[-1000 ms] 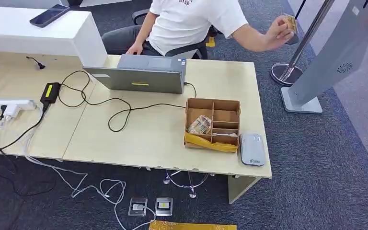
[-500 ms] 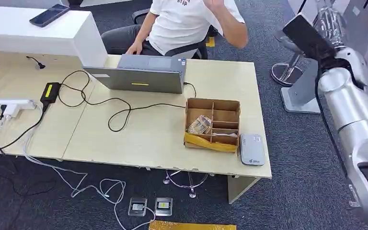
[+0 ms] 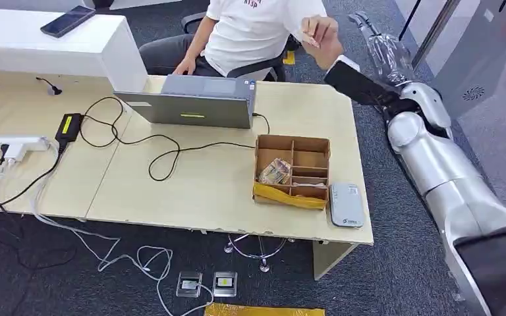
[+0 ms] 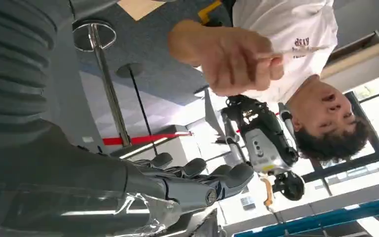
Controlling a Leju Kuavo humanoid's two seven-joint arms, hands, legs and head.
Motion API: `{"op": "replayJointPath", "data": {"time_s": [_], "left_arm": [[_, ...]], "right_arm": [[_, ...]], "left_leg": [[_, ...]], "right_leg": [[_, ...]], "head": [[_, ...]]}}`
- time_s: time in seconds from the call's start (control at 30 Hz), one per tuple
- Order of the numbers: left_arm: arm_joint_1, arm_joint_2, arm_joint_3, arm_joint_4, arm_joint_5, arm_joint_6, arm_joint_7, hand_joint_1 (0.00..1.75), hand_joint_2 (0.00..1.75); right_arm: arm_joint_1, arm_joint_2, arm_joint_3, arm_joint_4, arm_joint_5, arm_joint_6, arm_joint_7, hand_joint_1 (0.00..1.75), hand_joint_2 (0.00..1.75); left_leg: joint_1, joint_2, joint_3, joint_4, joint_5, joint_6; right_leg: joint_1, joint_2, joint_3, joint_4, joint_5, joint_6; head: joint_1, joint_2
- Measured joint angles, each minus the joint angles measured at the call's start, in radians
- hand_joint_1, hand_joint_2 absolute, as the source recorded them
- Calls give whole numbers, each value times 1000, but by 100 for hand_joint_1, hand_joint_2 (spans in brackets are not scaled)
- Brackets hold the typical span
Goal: Pass the card to the sensor for recognition and then transmit it.
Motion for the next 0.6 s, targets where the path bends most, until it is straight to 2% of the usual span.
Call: {"op": "replayJointPath", "data": {"time_s": [0.6], "left_arm": [[13, 2, 17, 0, 3, 3, 0, 0, 175]], "right_arm": [[9, 22, 59, -5, 37, 8, -15, 0, 175]], "left_leg": [[0, 0, 0, 0, 0, 0]], "right_leg": [[0, 0, 0, 0, 0, 0]], "head": [[0, 0]]}}
